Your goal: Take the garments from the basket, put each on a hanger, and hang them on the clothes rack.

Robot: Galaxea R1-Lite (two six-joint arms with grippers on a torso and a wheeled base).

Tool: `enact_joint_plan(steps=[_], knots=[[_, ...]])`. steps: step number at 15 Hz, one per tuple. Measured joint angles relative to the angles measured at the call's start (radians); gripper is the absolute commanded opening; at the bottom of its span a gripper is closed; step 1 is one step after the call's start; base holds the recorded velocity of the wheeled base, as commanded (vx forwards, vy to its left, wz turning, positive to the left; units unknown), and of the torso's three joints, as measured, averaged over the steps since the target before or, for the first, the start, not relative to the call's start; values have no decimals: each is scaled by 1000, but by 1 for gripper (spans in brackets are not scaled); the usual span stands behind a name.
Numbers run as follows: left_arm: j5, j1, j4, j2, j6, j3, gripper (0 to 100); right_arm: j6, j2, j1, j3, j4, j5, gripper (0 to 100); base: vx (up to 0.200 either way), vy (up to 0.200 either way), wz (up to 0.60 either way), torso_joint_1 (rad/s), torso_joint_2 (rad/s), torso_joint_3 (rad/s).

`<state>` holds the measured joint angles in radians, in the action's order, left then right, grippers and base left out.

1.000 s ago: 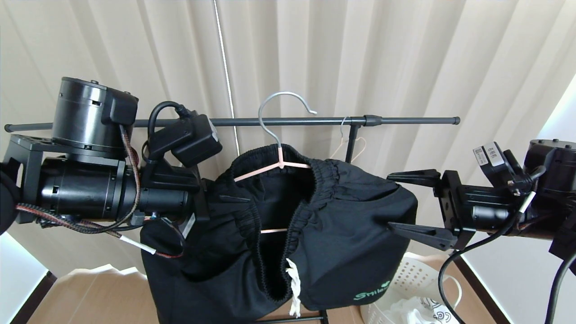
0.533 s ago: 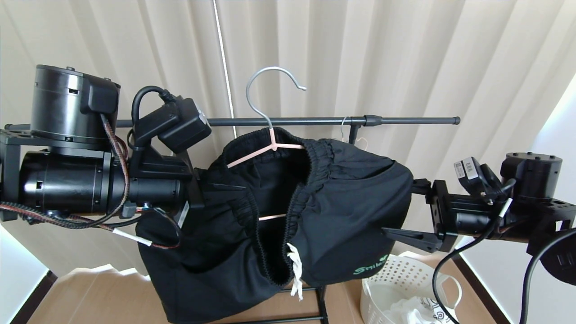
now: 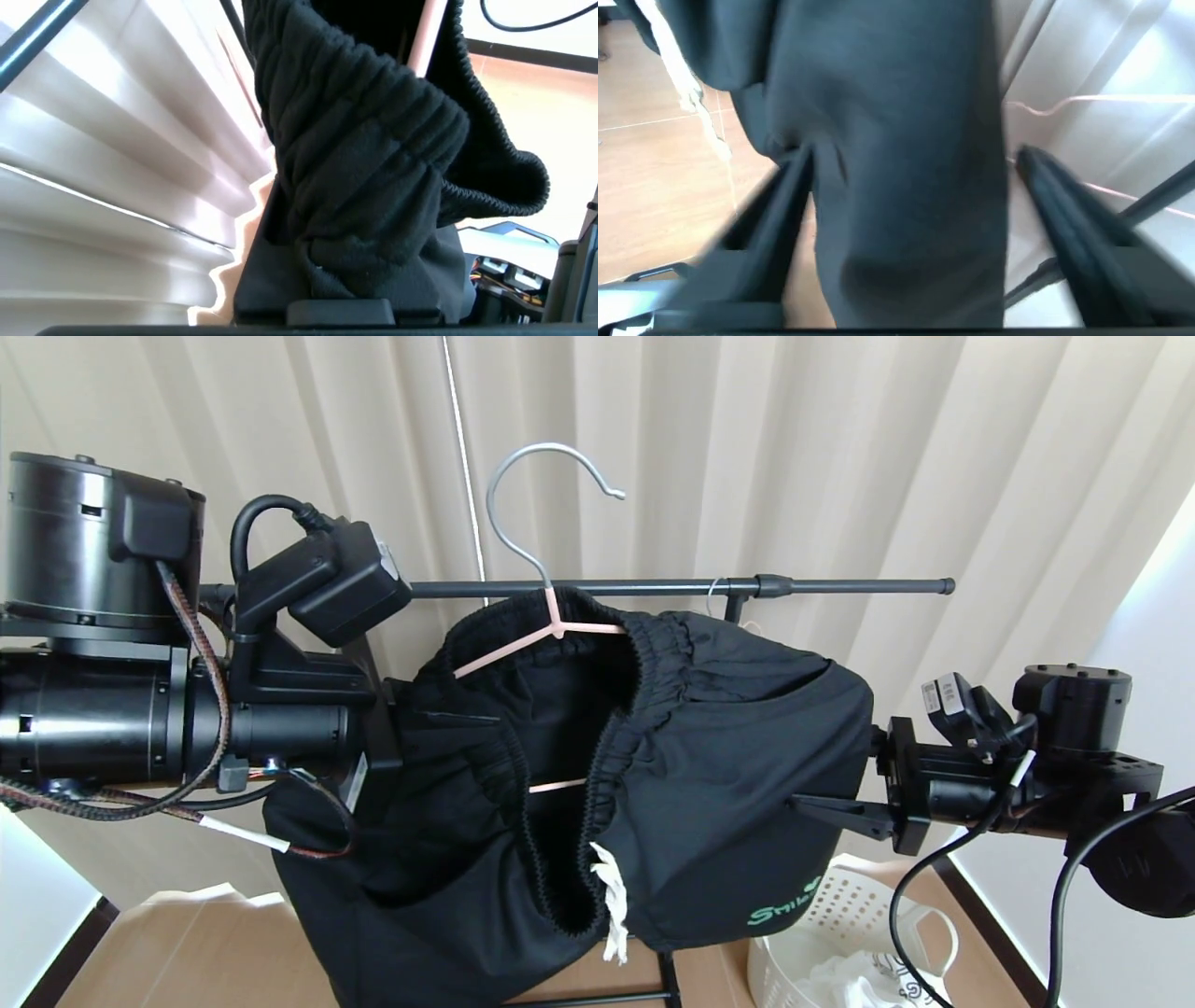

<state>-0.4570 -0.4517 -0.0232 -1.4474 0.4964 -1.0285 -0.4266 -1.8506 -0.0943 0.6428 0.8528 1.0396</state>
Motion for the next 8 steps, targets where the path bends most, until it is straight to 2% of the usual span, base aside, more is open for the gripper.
enact_joint_plan(steps=[8], knots=[[-3, 4, 1, 106, -83, 73, 0, 0, -48, 40, 36, -1, 0, 0, 0, 0, 0, 0, 0, 0]])
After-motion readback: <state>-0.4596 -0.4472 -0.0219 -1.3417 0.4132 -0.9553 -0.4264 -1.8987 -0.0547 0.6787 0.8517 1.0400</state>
